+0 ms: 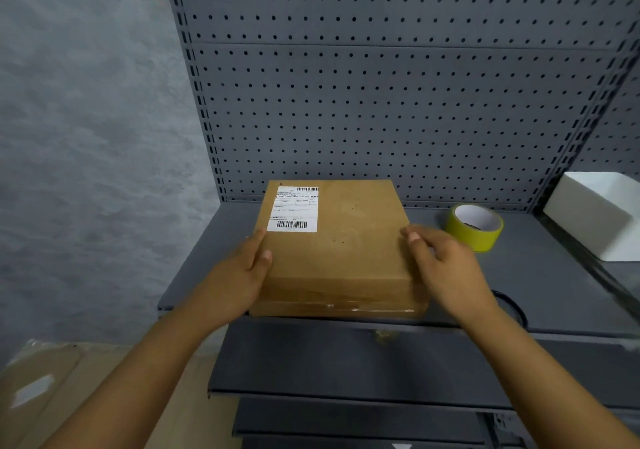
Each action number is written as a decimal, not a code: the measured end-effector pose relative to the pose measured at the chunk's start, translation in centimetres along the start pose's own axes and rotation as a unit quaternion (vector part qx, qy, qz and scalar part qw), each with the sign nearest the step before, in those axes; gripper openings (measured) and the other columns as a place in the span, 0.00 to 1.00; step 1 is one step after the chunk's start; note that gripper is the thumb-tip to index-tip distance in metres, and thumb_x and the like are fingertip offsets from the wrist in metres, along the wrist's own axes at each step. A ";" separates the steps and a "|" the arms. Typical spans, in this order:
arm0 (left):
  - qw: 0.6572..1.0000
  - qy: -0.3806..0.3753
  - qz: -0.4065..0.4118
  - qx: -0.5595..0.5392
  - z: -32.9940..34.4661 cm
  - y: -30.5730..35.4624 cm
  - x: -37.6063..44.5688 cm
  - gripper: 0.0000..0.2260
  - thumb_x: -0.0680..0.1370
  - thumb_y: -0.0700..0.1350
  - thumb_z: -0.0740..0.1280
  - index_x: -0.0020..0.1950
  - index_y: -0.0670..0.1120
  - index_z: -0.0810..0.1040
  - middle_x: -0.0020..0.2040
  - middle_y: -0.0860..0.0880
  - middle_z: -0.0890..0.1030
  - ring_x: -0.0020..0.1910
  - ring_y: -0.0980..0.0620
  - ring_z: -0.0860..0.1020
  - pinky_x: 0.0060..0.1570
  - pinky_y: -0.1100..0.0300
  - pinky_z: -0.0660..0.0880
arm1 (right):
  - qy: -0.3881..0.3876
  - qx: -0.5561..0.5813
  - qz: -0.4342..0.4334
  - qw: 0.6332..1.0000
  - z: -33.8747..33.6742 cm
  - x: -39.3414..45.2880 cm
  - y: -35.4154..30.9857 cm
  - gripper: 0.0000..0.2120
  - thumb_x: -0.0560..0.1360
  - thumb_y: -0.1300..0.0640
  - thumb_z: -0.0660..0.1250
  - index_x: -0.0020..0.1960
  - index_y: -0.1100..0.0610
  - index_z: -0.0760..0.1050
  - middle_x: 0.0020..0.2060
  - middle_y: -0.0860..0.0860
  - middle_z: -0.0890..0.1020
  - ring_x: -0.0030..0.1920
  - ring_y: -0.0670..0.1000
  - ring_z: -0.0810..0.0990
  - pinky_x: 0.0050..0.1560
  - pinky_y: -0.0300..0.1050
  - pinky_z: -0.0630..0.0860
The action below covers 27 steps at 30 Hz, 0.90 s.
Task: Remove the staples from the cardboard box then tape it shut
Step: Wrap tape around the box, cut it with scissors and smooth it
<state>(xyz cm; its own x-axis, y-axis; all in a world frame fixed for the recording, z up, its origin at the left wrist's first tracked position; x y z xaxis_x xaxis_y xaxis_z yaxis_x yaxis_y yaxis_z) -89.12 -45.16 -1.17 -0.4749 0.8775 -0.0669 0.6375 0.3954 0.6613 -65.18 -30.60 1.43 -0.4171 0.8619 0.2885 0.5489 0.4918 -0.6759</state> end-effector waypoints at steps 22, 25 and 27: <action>0.989 0.082 -0.098 -0.072 -1.9 -0.3 18.9 0.17 0.82 0.56 0.56 0.61 0.46 0.72 0.58 0.43 0.78 0.51 0.47 0.76 0.49 0.57 0.68 | -0.091 0.134 0.151 0.975 6.8 16.7 5.7 0.17 0.80 0.44 0.57 0.57 0.58 0.70 0.49 0.53 0.75 0.48 0.52 0.76 0.53 0.51 0.73; 0.972 0.046 -0.119 -0.198 -0.9 -1.7 19.3 0.13 0.81 0.54 0.59 0.57 0.46 0.73 0.52 0.44 0.80 0.47 0.46 0.78 0.52 0.49 0.76 | -0.100 0.251 0.166 0.948 7.5 16.3 6.5 0.14 0.80 0.47 0.61 0.56 0.58 0.72 0.45 0.51 0.77 0.44 0.51 0.77 0.50 0.50 0.75; 0.958 0.039 -0.120 -0.256 -0.5 -2.3 19.4 0.11 0.81 0.51 0.61 0.59 0.47 0.76 0.52 0.44 0.81 0.47 0.45 0.80 0.53 0.48 0.77 | -0.104 0.269 0.166 0.943 7.7 16.0 6.8 0.15 0.80 0.48 0.62 0.61 0.56 0.74 0.52 0.52 0.80 0.51 0.53 0.80 0.56 0.52 0.77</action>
<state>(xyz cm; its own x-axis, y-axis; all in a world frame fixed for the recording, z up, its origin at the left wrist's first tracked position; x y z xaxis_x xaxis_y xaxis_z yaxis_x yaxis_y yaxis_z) -100.08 -29.21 -3.56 -0.6277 0.7468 -0.2195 0.1320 0.3801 0.9155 -73.72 -14.41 -3.79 -0.4499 0.8874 -0.1007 0.2503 0.0171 -0.9680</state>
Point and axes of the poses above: each hand's wrist, its own x-axis towards the middle knuckle, its own z-axis out of the palm, y = z × x, the point moved 9 cm from there along x, towards the middle knuckle
